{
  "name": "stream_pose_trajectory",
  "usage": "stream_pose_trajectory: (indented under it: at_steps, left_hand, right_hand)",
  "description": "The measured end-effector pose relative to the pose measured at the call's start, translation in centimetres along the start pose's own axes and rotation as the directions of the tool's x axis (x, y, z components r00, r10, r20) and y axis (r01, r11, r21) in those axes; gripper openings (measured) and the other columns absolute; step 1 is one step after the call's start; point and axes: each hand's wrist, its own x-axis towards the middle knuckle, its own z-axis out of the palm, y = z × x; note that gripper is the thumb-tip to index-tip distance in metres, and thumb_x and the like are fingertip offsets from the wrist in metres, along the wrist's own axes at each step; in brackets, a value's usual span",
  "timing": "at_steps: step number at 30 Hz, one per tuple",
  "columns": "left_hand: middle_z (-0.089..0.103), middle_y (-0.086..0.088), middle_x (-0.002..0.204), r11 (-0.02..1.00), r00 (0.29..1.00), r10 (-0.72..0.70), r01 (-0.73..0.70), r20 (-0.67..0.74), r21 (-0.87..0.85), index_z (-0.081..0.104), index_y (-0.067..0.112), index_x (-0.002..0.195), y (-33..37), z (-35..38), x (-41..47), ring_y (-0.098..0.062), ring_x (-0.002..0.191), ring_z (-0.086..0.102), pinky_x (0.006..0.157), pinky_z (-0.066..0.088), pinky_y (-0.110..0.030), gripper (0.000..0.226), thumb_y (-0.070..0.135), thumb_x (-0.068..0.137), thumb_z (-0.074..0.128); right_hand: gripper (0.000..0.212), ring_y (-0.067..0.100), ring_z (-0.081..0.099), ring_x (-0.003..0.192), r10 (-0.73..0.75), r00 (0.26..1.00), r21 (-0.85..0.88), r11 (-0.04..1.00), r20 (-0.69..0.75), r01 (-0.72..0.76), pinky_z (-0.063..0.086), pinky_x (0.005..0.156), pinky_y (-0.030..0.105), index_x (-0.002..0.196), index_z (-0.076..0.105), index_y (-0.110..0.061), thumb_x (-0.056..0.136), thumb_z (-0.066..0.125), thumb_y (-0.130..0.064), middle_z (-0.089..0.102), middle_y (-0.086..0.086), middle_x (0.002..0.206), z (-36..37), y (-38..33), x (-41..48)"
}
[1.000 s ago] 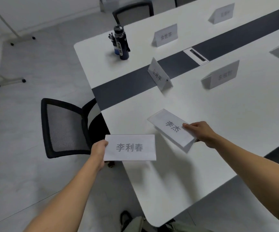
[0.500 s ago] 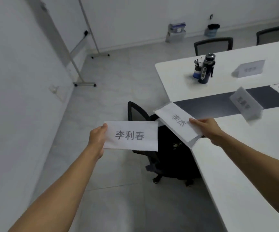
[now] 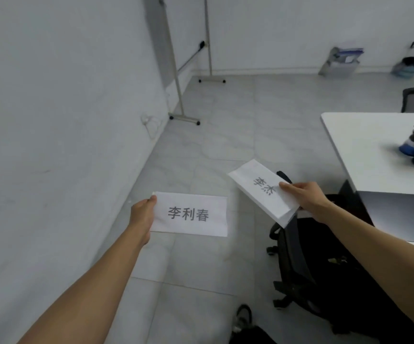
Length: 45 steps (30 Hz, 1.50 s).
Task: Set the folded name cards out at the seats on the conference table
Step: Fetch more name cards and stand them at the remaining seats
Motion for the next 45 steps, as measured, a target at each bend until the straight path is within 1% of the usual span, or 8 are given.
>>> stream_pose_trajectory:
  at_steps: [2,5,9,21,28,34,41,45]
  left_hand:
    - [0.063,-0.013,0.092,1.0,1.0,0.003,-0.003,-0.019,-0.001,0.06,0.015,0.072,1.0,0.3,3.6,-0.024,0.081,0.057,0.079,0.047,-0.036,0.026,0.024,0.096,0.054]
    - [0.062,-0.013,0.094,1.0,0.998,0.018,-0.018,-0.06,0.001,0.06,0.013,0.075,3.8,1.7,10.2,-0.024,0.083,0.056,0.078,0.045,-0.034,0.023,0.022,0.096,0.055]
    - [0.062,-0.012,0.097,1.0,0.996,-0.001,0.002,-0.092,0.017,0.061,0.009,0.096,8.8,4.3,18.2,-0.025,0.086,0.058,0.081,0.047,-0.036,0.017,0.023,0.097,0.053]
    - [0.064,-0.012,0.101,1.0,0.998,-0.004,0.006,-0.06,0.027,0.061,0.01,0.097,22.3,16.3,38.2,-0.029,0.092,0.061,0.092,0.051,-0.044,0.017,0.026,0.097,0.054]
    - [0.063,-0.013,0.099,0.996,0.996,0.036,-0.042,0.083,0.075,0.061,0.009,0.099,28.6,30.2,54.0,-0.026,0.087,0.058,0.079,0.047,-0.036,0.016,0.022,0.098,0.052]
    - [0.06,-0.01,0.088,0.971,0.961,0.113,-0.161,0.252,0.178,0.06,0.008,0.084,38.4,45.0,64.3,-0.022,0.072,0.055,0.069,0.044,-0.03,0.02,0.02,0.098,0.051]
    - [0.059,-0.008,0.078,0.934,0.87,0.127,-0.267,0.476,0.239,0.059,0.008,0.077,44.6,64.7,70.7,-0.021,0.068,0.053,0.061,0.04,-0.026,0.025,0.021,0.098,0.052]
    - [0.06,-0.011,0.08,0.909,0.804,0.116,-0.322,0.583,0.263,0.059,0.007,0.077,46.7,76.3,73.2,-0.022,0.075,0.054,0.071,0.042,-0.031,0.028,0.023,0.098,0.052]
  right_hand:
    - [0.028,0.006,0.062,0.045,-0.006,1.0,-0.011,1.0,0.028,0.007,0.045,0.043,0.016,0.09,0.074,-0.003,0.089,0.069,-0.031,0.069,0.003,0.067,2.2,-1.3,3.7]
    - [0.031,0.013,0.064,0.053,-0.014,0.998,-0.01,1.0,0.061,0.014,0.049,0.051,0.022,0.09,0.075,-0.004,0.086,0.071,-0.034,0.071,-0.001,0.062,5.5,-3.6,11.2]
    - [0.026,0.016,0.063,0.057,0.003,0.994,-0.015,1.0,0.109,-0.002,0.051,0.053,0.025,0.083,0.073,-0.006,0.089,0.069,-0.031,0.071,0.004,0.069,8.7,-7.9,20.5]
    - [0.037,0.023,0.059,0.065,-0.01,0.996,-0.011,1.0,0.093,0.011,0.044,0.062,0.035,0.082,0.073,0.004,0.088,0.07,-0.032,0.068,0.014,0.074,9.2,-17.5,43.1]
    - [0.033,0.023,0.058,0.062,0.041,0.998,-0.042,0.998,-0.056,-0.043,0.043,0.06,0.033,0.075,0.072,0.0,0.086,0.072,-0.031,0.066,0.011,0.068,5.6,-20.0,59.6]
    - [0.054,0.018,0.041,0.052,0.011,0.96,-0.164,0.985,-0.28,-0.059,0.03,0.054,0.029,0.062,0.062,0.005,0.082,0.072,-0.044,0.045,0.003,0.053,-1.3,-24.1,70.4]
    - [0.046,0.031,0.065,0.069,0.088,0.885,-0.212,0.956,-0.456,-0.204,0.05,0.063,0.039,0.071,0.072,-0.005,0.083,0.069,-0.049,0.069,0.016,0.071,-10.4,-24.2,79.2]
    - [0.045,0.03,0.066,0.071,0.115,0.854,-0.217,0.942,-0.507,-0.256,0.051,0.065,0.038,0.071,0.072,-0.008,0.084,0.068,-0.052,0.069,0.013,0.07,-16.4,-23.1,86.5]
